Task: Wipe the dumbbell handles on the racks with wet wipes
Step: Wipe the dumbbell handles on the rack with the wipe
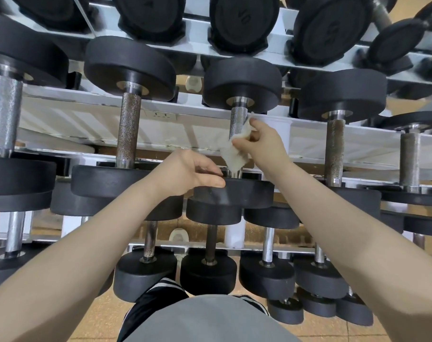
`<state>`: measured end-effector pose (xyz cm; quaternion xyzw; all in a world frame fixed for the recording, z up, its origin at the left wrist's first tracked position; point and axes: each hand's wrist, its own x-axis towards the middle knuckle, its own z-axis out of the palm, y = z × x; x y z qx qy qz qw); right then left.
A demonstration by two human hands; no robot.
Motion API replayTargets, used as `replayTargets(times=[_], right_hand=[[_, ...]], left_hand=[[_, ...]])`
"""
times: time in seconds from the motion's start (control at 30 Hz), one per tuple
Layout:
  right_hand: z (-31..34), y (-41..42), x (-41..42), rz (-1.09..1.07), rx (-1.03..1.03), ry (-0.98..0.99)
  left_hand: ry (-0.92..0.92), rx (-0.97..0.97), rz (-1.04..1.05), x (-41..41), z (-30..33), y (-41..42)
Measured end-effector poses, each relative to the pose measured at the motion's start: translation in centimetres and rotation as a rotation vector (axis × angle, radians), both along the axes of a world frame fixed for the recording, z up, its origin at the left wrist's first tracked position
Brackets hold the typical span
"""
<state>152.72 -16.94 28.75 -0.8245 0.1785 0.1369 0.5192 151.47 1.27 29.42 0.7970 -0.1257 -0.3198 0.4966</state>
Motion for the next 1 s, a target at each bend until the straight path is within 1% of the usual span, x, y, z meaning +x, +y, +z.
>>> replayTargets(times=[0.1, 0.2, 0.27, 0.37, 0.43, 0.5, 0.53, 0.63, 0.7, 0.77, 0.9, 0.97, 1.0], right_hand=[[-0.5, 0.0, -0.1, -0.012, 0.036, 0.026], [-0.4, -0.9, -1.0, 0.073, -0.047, 0.163], [-0.3, -1.1, -1.0, 0.083, -0.043, 0.182], [0.1, -0.4, -0.2, -0.073, 0.119, 0.128], [-0.1, 0.1, 0.2, -0.134, 0.124, 0.066], [-0.6, 0.3, 0.0, -0.112, 0.063, 0.02], [-0.5, 0.2, -0.2, -0.079, 0.015, 0.031], [-0.1, -0.5, -0.8, 0.097, -0.173, 0.152], [0.3, -0.6, -0.8, 0.113, -0.185, 0.188], [0.4, -0.3, -0.2, 0.035, -0.104, 0.169], [0.1, 1.2, 1.8, -0.12, -0.089, 0.014], [0.2, 1.5, 1.7, -0.127, -0.134, -0.028], [0.3, 1.4, 1.4, -0.095, -0.156, -0.021]], left_hand=[[-0.001, -0.002, 0.009, -0.1, 0.0, -0.1], [-0.009, 0.002, -0.002, 0.1, 0.1, 0.0], [-0.007, 0.004, -0.008, 0.2, 0.1, 0.0], [0.005, -0.025, -0.001, 0.3, 0.0, -0.1], [0.009, -0.032, -0.006, 0.3, 0.1, -0.2], [0.014, -0.032, -0.006, 0.2, 0.1, -0.1], [0.013, -0.035, -0.001, 0.2, 0.0, -0.1], [-0.005, -0.011, -0.012, 0.2, -0.1, 0.1], [-0.003, 0.01, -0.032, 0.3, -0.1, 0.1], [0.004, 0.023, -0.038, 0.4, -0.1, 0.1], [0.013, 0.014, -0.024, 0.4, 0.1, -0.1], [0.021, 0.002, -0.023, 0.3, 0.0, -0.1], [0.028, -0.006, -0.016, 0.3, 0.0, -0.1]])
